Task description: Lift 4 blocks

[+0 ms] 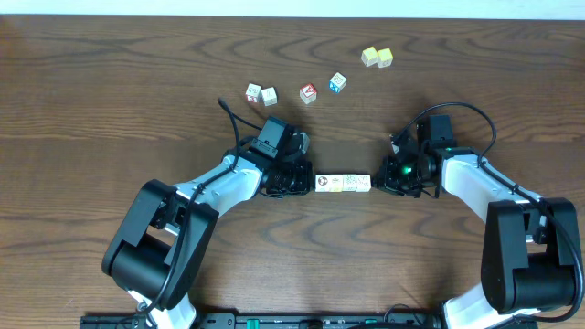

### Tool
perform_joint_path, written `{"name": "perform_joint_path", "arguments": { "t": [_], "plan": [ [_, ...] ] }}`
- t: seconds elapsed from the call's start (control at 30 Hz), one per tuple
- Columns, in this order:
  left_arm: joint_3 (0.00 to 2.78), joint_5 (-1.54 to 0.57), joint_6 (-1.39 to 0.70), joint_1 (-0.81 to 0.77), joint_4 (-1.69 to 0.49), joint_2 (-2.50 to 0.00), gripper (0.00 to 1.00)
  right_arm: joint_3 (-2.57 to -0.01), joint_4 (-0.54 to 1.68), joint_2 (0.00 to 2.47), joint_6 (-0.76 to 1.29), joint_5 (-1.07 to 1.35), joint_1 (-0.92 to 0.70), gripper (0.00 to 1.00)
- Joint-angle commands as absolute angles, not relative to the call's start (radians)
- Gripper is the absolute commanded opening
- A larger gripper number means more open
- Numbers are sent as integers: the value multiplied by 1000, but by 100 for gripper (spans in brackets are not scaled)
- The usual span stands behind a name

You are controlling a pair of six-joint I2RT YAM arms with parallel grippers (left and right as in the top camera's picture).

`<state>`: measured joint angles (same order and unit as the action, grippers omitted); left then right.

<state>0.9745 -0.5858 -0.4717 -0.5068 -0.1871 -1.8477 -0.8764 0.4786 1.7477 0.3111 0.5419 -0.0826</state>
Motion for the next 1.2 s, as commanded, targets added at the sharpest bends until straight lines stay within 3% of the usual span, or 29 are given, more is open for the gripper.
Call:
{"name": "perform_joint_path", "arguments": {
  "t": [0.0, 1.17],
  "plan": [
    [967, -644, -473, -517, -185, -1816, 7, -884, 479, 1752, 322, 612, -87, 1],
    [967, -670, -473, -517, -185, -1813, 7, -916, 510, 1746, 326, 663, -105, 1]
  ]
}}
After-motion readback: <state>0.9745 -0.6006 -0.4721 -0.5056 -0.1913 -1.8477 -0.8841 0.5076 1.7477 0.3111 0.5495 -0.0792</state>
